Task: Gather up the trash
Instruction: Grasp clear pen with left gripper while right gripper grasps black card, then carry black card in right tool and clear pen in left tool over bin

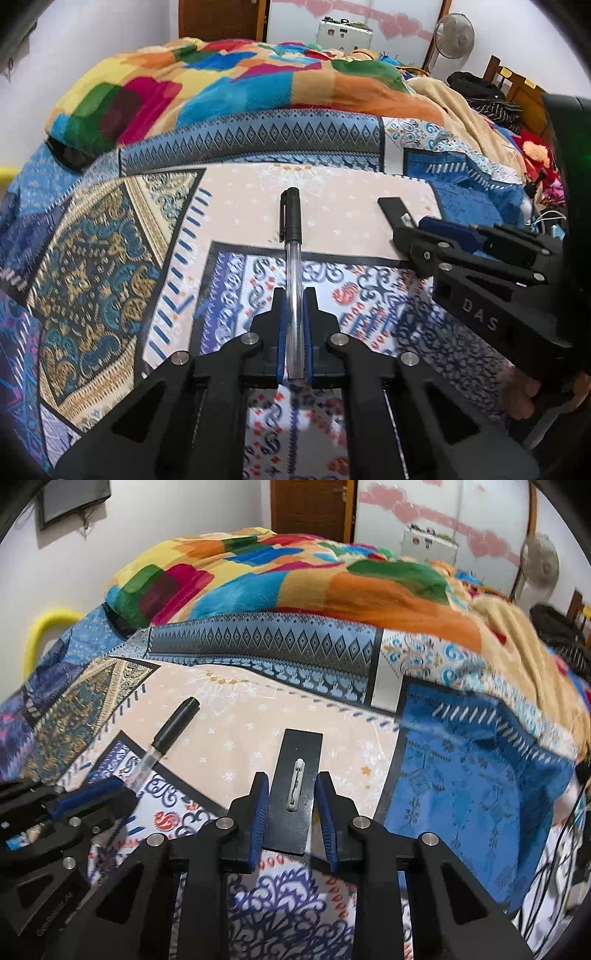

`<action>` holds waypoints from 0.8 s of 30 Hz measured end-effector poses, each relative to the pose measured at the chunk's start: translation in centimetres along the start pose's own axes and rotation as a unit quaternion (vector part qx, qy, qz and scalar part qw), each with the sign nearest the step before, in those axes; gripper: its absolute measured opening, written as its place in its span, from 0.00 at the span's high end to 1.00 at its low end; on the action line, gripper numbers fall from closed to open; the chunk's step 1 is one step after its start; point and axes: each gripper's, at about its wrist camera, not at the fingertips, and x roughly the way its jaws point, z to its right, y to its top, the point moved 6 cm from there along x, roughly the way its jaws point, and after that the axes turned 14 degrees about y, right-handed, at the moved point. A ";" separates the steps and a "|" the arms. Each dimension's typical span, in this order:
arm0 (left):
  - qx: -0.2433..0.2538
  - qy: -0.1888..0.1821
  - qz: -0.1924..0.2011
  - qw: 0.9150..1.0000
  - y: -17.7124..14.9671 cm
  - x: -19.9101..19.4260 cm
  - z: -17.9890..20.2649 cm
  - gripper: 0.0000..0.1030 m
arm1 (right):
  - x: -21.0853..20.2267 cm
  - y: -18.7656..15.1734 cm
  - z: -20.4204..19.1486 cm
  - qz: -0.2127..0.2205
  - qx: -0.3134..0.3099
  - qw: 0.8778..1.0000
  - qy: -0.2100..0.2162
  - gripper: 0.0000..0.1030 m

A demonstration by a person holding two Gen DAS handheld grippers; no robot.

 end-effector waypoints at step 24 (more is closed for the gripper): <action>-0.048 0.012 0.104 0.993 -2.3 -25.3 -1.6 0.94 | -21.0 0.8 -6.9 0.101 -0.011 0.994 0.030 0.77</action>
